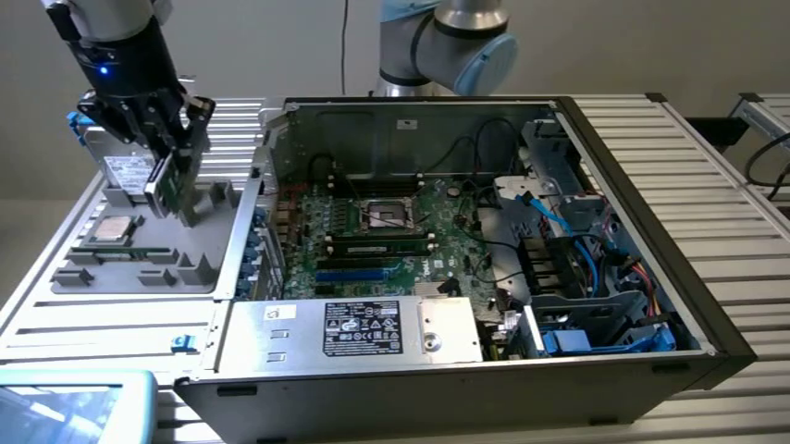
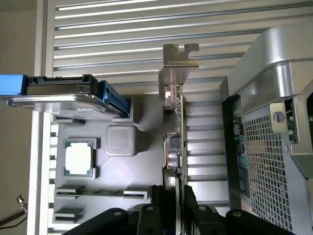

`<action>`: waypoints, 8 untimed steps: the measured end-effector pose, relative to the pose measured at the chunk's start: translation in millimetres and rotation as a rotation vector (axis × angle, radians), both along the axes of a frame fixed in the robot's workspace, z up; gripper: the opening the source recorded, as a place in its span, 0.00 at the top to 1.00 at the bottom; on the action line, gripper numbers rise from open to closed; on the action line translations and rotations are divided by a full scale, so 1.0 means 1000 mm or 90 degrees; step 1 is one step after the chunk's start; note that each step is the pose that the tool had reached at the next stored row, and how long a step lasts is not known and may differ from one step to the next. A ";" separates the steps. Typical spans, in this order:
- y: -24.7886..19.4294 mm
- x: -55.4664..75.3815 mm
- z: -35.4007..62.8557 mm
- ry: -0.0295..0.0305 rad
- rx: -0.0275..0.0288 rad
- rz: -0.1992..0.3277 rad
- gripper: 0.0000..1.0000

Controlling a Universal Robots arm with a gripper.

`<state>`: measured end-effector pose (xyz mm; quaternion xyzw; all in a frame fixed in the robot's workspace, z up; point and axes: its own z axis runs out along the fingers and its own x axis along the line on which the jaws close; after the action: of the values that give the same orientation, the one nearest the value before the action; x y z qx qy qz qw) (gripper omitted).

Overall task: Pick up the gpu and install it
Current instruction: 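Pick up the gpu and move the gpu toward the slot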

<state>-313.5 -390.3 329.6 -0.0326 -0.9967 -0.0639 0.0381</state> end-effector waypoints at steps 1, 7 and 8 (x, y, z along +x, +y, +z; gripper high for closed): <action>0.0000 0.000 0.0045 0.0000 0.0000 0.000 0.72; 0.0000 0.000 0.0320 0.0000 0.0000 0.000 0.72; 0.0000 0.000 0.0366 0.0000 0.0000 0.000 0.72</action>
<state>-313.2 -390.3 366.2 -0.0325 -0.9967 -0.0640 0.0381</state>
